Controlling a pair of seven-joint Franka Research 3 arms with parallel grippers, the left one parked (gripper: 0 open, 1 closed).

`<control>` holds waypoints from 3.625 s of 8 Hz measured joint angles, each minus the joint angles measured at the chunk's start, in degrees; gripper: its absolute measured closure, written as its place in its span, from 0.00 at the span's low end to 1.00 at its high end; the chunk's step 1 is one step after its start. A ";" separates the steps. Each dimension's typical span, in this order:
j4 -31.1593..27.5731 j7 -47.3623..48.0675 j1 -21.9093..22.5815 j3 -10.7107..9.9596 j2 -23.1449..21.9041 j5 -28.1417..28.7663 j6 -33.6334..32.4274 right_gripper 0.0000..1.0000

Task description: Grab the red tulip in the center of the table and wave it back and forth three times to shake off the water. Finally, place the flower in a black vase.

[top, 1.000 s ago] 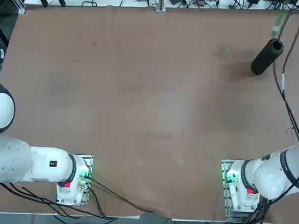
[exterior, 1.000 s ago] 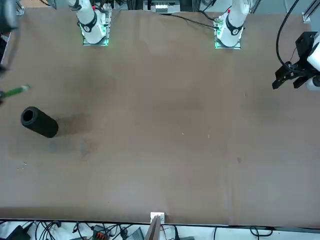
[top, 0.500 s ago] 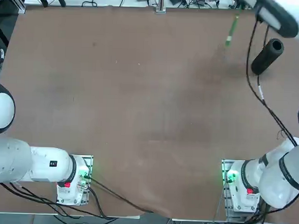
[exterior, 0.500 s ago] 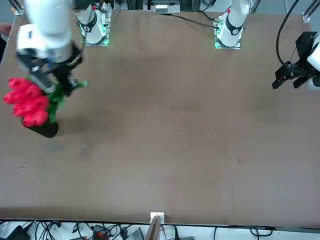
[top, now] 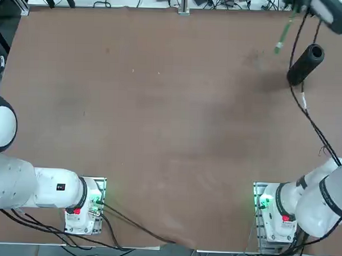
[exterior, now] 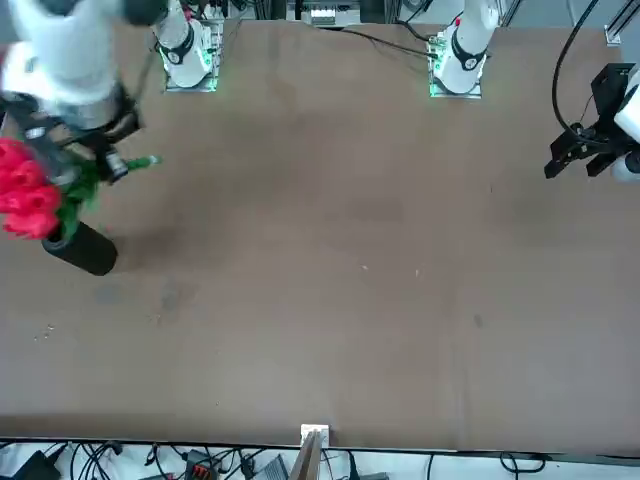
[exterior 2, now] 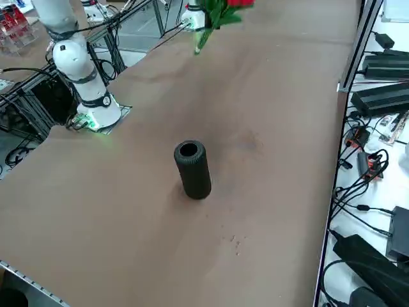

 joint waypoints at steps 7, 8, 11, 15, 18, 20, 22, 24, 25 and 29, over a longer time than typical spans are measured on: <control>-2.93 12.87 -18.80 -1.19 7.47 -8.30 15.84 0.88; -4.31 18.34 -18.64 -0.89 8.89 -11.55 17.03 0.88; -7.37 26.39 -18.53 -0.92 9.19 -15.34 18.83 0.88; -13.12 32.42 -18.14 -0.82 9.25 -16.48 24.31 0.88; -15.47 36.75 -17.02 -0.64 9.40 -16.72 25.55 0.67; -15.29 37.36 -15.71 -0.62 8.74 -16.73 24.24 0.28; -15.22 37.28 -15.50 -0.46 6.52 -16.73 21.69 0.00; -15.01 33.84 -13.54 1.10 3.25 -13.23 14.48 0.00; -14.41 29.95 -11.58 1.97 1.32 -9.77 9.75 0.00; -11.22 4.82 -7.53 2.72 -1.53 10.28 3.97 0.00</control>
